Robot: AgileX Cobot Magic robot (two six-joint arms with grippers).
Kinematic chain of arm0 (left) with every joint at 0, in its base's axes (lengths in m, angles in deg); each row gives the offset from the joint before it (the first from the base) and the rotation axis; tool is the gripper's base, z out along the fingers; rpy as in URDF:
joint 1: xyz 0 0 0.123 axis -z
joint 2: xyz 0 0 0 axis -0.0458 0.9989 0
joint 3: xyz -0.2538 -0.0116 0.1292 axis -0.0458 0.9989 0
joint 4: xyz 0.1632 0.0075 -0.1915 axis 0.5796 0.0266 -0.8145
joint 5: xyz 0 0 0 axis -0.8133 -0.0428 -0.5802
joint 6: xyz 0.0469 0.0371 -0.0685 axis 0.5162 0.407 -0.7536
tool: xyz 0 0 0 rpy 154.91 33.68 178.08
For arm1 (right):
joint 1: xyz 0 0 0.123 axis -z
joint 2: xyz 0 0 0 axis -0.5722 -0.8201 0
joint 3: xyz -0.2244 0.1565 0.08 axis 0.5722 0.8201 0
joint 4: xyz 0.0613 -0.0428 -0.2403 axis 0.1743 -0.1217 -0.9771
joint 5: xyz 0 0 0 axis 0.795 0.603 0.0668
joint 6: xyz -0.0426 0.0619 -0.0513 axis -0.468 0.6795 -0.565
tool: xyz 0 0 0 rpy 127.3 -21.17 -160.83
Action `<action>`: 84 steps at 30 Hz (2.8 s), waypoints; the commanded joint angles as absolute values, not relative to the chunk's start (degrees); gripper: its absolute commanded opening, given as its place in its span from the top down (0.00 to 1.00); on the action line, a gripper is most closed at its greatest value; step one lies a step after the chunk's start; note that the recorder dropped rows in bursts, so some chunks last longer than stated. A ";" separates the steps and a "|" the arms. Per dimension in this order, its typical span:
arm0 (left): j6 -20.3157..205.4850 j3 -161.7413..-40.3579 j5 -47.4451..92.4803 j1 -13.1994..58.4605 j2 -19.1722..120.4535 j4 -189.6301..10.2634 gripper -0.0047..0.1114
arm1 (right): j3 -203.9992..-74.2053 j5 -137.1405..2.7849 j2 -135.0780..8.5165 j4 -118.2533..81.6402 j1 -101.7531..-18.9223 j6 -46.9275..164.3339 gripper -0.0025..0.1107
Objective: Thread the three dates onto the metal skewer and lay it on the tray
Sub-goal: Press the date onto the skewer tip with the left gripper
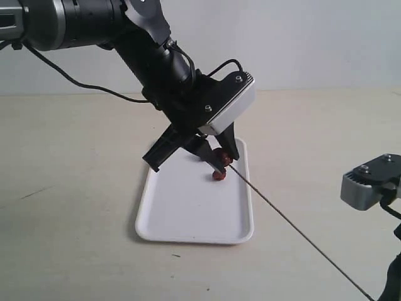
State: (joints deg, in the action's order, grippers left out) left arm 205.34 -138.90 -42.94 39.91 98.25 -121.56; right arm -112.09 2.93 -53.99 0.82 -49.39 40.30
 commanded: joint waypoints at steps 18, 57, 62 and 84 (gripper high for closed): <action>205.10 -138.93 -41.03 39.72 97.59 -121.80 0.70 | -112.30 2.78 -53.48 -0.17 -49.25 42.75 0.98; 205.10 -138.93 -41.05 39.72 97.59 -121.80 0.70 | -111.75 2.78 -53.59 1.21 -49.25 42.30 0.98; 205.10 -138.93 -41.05 39.72 97.59 -121.80 0.70 | -111.75 2.78 -53.59 1.20 -49.25 42.16 0.98; 205.10 -138.93 -40.93 39.72 97.59 -121.80 0.70 | -113.43 2.78 -57.30 2.20 -49.25 40.76 0.98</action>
